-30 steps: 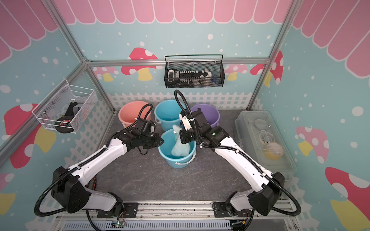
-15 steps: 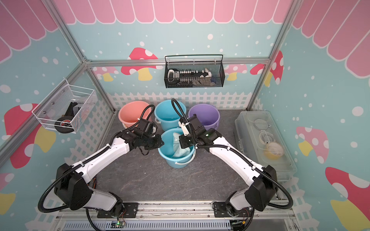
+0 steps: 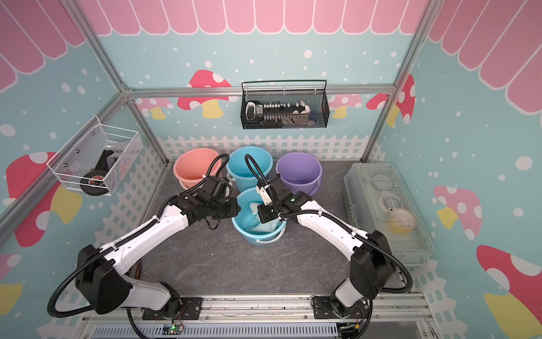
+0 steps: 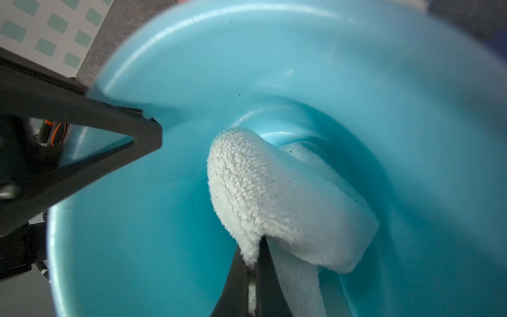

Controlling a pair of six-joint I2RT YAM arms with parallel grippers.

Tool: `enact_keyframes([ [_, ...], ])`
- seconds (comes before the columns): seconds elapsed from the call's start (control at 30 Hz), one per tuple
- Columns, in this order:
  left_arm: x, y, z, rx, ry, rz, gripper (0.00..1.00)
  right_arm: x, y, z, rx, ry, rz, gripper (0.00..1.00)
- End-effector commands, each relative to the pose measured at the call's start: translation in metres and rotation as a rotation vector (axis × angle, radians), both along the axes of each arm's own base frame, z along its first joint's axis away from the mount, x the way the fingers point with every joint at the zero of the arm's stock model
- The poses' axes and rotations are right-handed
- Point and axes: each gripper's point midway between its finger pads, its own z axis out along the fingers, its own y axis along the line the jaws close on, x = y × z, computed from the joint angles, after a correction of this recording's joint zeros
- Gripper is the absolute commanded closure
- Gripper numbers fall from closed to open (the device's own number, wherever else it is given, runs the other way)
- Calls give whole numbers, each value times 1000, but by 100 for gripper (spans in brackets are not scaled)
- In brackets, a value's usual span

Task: Wipe the inside of the bucket with a cloth
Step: Place the cleaning item inside of the bucket.

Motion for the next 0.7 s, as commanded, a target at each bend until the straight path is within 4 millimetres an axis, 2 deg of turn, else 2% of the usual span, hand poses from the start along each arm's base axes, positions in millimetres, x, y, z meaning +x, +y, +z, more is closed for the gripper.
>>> enact_keyframes([
  [0.0, 9, -2, 30, -39, -139, 8, 100, 2, 8, -16, 0, -2, 3, 98],
  [0.17, 5, -9, 42, -63, -218, -28, 100, 11, 4, -38, -49, -41, -34, 93],
  [0.3, 0, -11, 43, -61, -280, -46, 100, 16, 4, -40, -43, -85, -30, 71],
  [0.57, -7, -4, 32, -28, -348, -50, 100, 5, 3, -11, 5, -146, 32, 32],
  [0.67, -10, -6, 32, -36, -372, -74, 100, -3, 3, -2, -9, -212, 141, 29],
])
